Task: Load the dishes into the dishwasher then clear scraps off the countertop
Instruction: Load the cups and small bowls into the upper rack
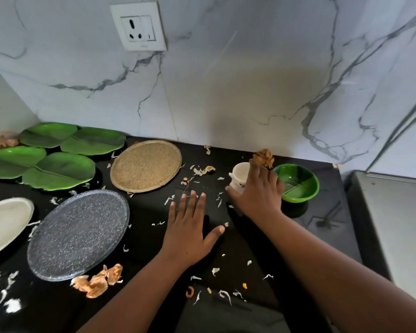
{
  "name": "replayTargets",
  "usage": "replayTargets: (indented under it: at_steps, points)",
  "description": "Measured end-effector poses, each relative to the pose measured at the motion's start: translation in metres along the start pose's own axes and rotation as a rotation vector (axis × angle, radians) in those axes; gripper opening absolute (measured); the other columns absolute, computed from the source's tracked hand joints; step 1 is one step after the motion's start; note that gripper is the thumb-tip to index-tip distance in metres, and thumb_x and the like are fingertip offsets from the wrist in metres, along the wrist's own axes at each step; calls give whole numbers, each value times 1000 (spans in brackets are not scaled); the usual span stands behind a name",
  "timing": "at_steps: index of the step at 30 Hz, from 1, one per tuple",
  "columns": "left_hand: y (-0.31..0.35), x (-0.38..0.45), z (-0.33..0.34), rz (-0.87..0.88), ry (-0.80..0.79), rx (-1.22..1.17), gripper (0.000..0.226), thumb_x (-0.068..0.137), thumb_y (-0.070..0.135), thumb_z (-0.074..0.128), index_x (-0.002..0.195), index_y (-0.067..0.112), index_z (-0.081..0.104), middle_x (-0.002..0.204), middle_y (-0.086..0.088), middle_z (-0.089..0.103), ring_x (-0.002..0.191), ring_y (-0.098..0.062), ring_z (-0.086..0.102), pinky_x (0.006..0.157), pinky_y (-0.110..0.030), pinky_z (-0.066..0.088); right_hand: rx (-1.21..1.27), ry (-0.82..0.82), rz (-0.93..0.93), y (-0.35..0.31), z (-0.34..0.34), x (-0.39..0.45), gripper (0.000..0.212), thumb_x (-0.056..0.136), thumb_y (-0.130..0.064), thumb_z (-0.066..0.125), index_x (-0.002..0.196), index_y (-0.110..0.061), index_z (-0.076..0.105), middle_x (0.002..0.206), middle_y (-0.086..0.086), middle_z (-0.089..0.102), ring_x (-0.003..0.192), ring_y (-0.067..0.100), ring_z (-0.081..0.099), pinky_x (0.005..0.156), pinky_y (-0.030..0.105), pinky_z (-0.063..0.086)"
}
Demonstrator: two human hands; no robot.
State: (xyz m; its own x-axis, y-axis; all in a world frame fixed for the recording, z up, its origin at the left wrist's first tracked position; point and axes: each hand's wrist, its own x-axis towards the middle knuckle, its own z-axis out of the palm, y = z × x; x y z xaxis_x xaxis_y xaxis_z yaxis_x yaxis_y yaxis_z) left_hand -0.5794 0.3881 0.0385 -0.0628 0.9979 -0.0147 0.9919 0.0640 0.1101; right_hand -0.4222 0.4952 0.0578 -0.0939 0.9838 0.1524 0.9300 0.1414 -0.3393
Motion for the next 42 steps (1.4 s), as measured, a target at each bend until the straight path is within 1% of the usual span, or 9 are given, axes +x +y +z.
replayTargets:
  at_steps: [5,10,13,17,21,28,35,39,42]
  points:
    - [-1,-14,0,-17,-8,-26,91,84,73,16,153,20,-11,161,-3,-12,145,-20,-22,117,-41,-16,27,11,-1,-4,-3,7,85,77,-57,61,144,-20,23,139,7,45,127,32,36,102,48,26]
    - [-1,-28,-2,31,24,-46,96,77,77,7,153,21,-9,162,-2,-11,146,-21,-20,115,-41,-16,249,6,-43,-5,-28,-32,92,69,-53,76,141,-26,27,136,2,49,125,28,41,104,43,30]
    - [1,-38,-6,96,37,-59,95,78,78,8,153,22,-10,161,-3,-12,146,-21,-20,115,-41,-16,651,-37,95,-4,-51,-72,104,59,-40,89,141,-27,27,122,-4,50,113,18,50,95,32,40]
    - [5,-56,-16,227,36,-98,99,73,80,3,153,23,-11,161,-3,-13,146,-20,-20,115,-40,-17,1424,-204,454,6,-91,-134,109,44,-15,94,136,-20,35,123,14,59,102,28,65,77,40,57]
    - [20,-82,-25,369,57,-148,100,71,80,4,153,23,-8,162,-3,-9,147,-21,-15,114,-39,-16,1964,-381,393,23,-124,-213,73,42,-17,97,110,-8,72,117,19,67,100,32,68,84,43,55]
    - [98,-145,-15,686,22,-182,105,72,86,0,154,22,-6,162,-4,-8,148,-23,-14,113,-39,-16,2207,-39,702,65,-126,-342,79,49,-47,90,111,-5,67,104,15,68,78,35,67,65,40,57]
    - [198,-228,-3,1003,-81,-125,103,72,81,-1,154,19,-2,162,-8,-4,148,-27,-10,115,-43,-13,2227,395,879,124,-144,-460,83,29,-36,97,99,0,71,94,21,65,74,41,65,56,45,59]
    - [271,-288,18,1160,-99,-42,87,88,73,24,146,9,36,151,-17,37,137,-39,37,113,-54,21,2234,598,921,162,-159,-540,75,52,-39,89,109,2,63,100,27,61,81,43,63,62,49,59]
    - [324,-338,42,1237,-117,-66,82,89,69,27,140,8,45,144,-18,47,130,-39,46,113,-51,22,2243,711,992,197,-167,-605,60,68,-39,73,110,3,63,97,25,65,78,39,65,70,50,57]
